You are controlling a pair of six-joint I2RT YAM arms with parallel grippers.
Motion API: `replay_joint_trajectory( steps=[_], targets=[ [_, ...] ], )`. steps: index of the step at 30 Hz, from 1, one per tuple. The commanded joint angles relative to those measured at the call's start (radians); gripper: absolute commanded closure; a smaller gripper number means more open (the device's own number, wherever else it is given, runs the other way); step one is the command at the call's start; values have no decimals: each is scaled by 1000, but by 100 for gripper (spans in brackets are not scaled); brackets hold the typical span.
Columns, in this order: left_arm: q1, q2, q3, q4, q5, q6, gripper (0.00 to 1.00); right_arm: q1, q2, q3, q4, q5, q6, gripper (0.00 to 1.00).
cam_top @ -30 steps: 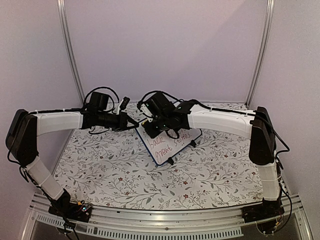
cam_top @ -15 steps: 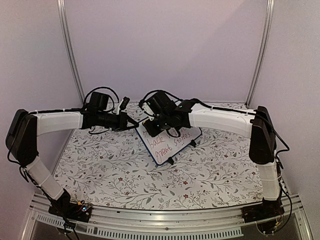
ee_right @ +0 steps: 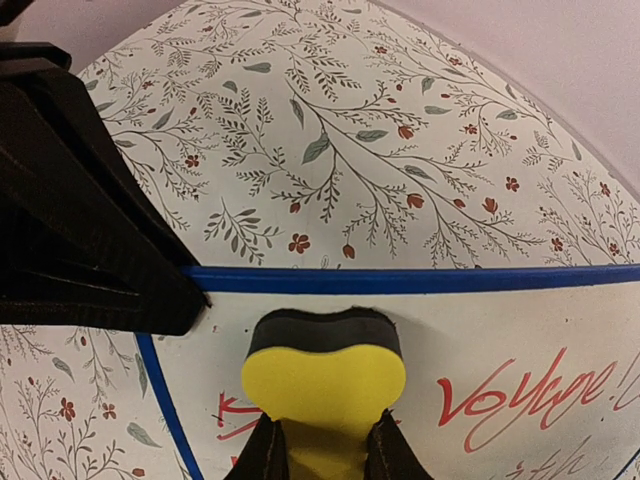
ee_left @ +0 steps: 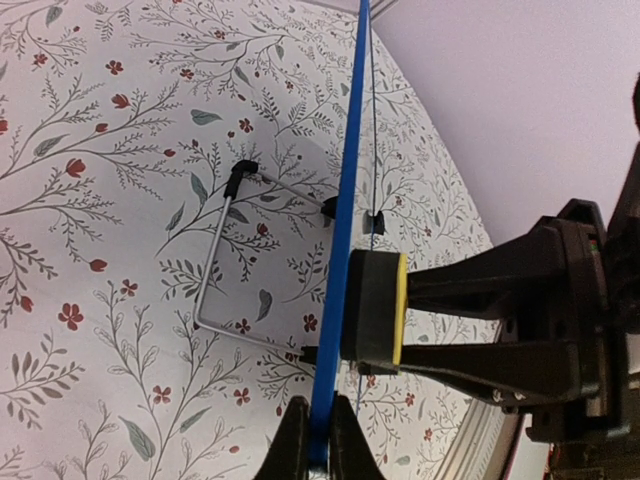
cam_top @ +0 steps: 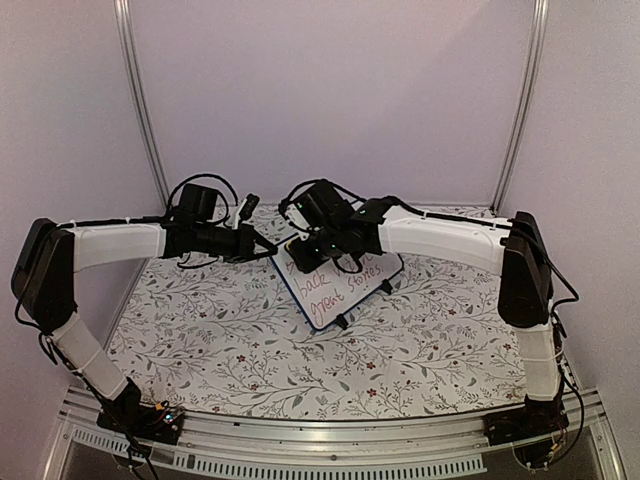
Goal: Erase the whiteboard
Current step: Erase the whiteboard at the center of the board.
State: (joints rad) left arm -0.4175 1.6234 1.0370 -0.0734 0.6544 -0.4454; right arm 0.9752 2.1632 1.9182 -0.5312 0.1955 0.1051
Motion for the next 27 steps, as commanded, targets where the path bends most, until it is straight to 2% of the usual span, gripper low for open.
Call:
replay_joint_trajectory(
  steps=[1, 13, 27],
  targets=[
    [0, -16, 26, 4, 29, -8, 96, -29, 23, -16, -20, 15, 5, 80],
    [2, -7, 28, 4, 33, -8, 96, -28, 19, -21, -9, -15, 2, 80],
    [5, -5, 28, 4, 35, -8, 96, 2, -30, -104, 83, -75, 5, 80]
  ],
)
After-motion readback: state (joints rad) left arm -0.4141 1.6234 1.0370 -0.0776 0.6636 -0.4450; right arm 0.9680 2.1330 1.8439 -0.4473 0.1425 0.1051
